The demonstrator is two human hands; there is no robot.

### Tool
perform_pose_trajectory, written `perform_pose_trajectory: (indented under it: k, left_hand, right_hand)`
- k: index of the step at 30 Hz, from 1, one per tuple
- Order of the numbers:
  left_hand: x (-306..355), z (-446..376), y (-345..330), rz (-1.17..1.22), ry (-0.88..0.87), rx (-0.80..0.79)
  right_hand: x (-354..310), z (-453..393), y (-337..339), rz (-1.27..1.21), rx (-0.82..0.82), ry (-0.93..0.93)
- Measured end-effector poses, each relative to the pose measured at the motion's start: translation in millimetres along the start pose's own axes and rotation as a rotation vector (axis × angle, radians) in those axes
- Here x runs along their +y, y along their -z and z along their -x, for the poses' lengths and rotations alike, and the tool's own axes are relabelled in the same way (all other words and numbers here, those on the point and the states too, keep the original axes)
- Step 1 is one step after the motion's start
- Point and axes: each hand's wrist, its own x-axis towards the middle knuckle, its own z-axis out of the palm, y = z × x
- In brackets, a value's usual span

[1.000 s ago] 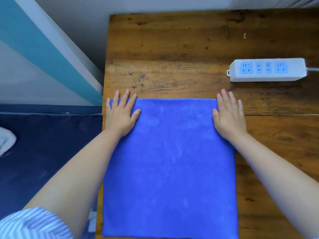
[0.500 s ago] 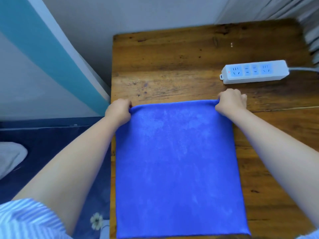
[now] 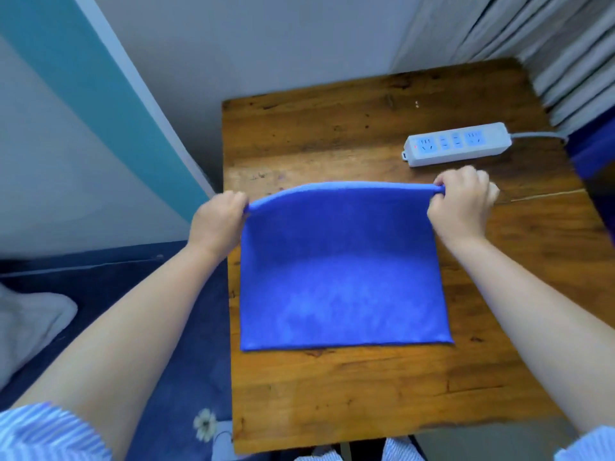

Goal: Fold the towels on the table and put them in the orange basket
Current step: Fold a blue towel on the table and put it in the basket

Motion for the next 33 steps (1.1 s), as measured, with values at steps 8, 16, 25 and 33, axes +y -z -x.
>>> perform_pose_trajectory:
  k: [8, 16, 25, 33]
  left_hand:
    - [-5.9, 81.8, 0.0, -0.099, -0.394, -0.231]
    - [2.2, 136.6, -15.8, -0.079, -0.518, -0.227]
    - [1.6, 153.2, -43.7, -0.447, -0.392, -0.540]
    - [1.7, 161.1, -48.6, -0.439, -0.325, -0.566]
  right_hand:
    - [47.8, 99.1, 0.0, 0.006, -0.008, 0.178]
    - [57.7, 158.9, 11.1, 0.043, -0.032, 0.248]
    - [71.3, 178.8, 2.3, 0.161, -0.072, 0.267]
    - [77.6, 200.3, -8.5, 0.219, -0.161, 0.255]
